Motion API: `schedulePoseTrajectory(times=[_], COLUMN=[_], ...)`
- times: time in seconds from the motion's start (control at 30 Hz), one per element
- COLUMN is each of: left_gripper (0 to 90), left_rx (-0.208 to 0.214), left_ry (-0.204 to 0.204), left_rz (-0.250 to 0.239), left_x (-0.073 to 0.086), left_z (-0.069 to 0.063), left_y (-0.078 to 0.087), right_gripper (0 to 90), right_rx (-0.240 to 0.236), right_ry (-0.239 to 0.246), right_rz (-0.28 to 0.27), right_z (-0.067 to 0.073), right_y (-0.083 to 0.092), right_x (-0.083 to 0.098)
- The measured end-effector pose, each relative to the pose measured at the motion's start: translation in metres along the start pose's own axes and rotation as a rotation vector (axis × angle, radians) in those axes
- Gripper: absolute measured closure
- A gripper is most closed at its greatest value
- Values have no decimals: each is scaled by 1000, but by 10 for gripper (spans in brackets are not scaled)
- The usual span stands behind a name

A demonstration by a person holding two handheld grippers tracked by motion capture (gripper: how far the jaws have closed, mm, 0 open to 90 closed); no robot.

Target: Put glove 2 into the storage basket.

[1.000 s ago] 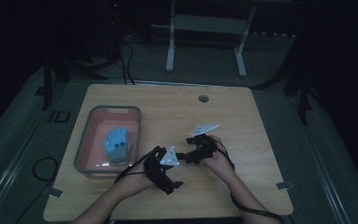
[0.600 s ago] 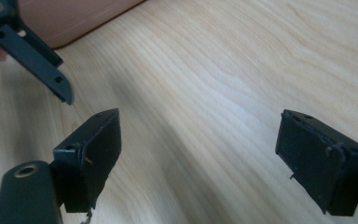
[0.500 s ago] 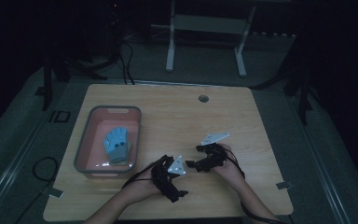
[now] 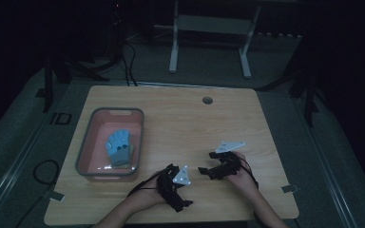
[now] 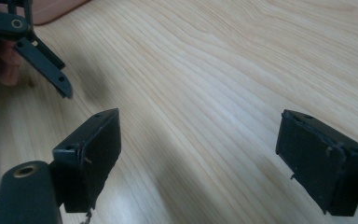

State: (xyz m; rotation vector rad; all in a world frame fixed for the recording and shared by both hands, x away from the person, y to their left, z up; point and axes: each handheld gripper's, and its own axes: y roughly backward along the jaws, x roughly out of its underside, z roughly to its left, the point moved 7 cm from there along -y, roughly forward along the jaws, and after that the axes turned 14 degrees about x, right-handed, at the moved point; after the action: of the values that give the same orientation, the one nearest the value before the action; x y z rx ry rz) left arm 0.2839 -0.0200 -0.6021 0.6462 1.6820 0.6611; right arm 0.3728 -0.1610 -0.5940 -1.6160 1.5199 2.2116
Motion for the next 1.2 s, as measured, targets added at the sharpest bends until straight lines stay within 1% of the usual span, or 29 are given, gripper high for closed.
schedulePoseTrajectory(times=[0.07,0.2,0.23,0.27,0.33,0.37,0.43,0.53,0.6,0.73,0.87,0.9,0.97,1.03,1.1,1.17,1.2], left_gripper=[23,23,23,23,23,23,23,23,23,23,24,24,24,23,24,24,24], left_rx=[7,14,13,12,13,14,22,23,18,11,8,7,4,12,11,7,4], left_ry=[2,-7,-3,-6,-13,-15,-10,-16,-20,-26,-34,-36,-45,-47,-52,-53,-54], left_rz=[2,7,4,2,-2,-3,-12,-16,-16,-27,-41,-40,-40,-54,-61,-66,-69], left_x=[2,6,7,7,7,7,7,8,8,8,8,8,8,8,8,8,8], left_z=[-1,-2,-3,-3,-3,-4,-5,-5,-5,-6,-7,-7,-7,-8,-9,-8,-8], left_y=[-3,-7,-8,-8,-7,-7,-7,-7,-7,-7,-7,-8,-7,-7,-6,-5,-5], right_gripper=[140,137,137,137,128,127,125,125,125,125,126,125,126,126,125,126,126], right_rx=[2,7,10,11,15,14,23,19,24,37,48,48,53,55,64,71,72], right_ry=[-9,-4,-4,-8,-9,-12,-5,-9,-20,-29,-28,-39,-36,-31,-16,-14,-16], right_rz=[-5,-10,-14,-11,-22,-17,-15,-32,-37,-53,-56,-64,-65,-66,-61,-49,-51], right_z=[-2,-3,-4,-4,-6,-6,-8,-9,-11,-14,-15,-16,-17,-17,-17,-18,-18], right_y=[2,5,6,7,9,11,13,18,21,23,24,25,25,25,25,23,23], right_x=[4,10,11,13,15,17,21,25,28,30,31,31,31,31,33,34,34])
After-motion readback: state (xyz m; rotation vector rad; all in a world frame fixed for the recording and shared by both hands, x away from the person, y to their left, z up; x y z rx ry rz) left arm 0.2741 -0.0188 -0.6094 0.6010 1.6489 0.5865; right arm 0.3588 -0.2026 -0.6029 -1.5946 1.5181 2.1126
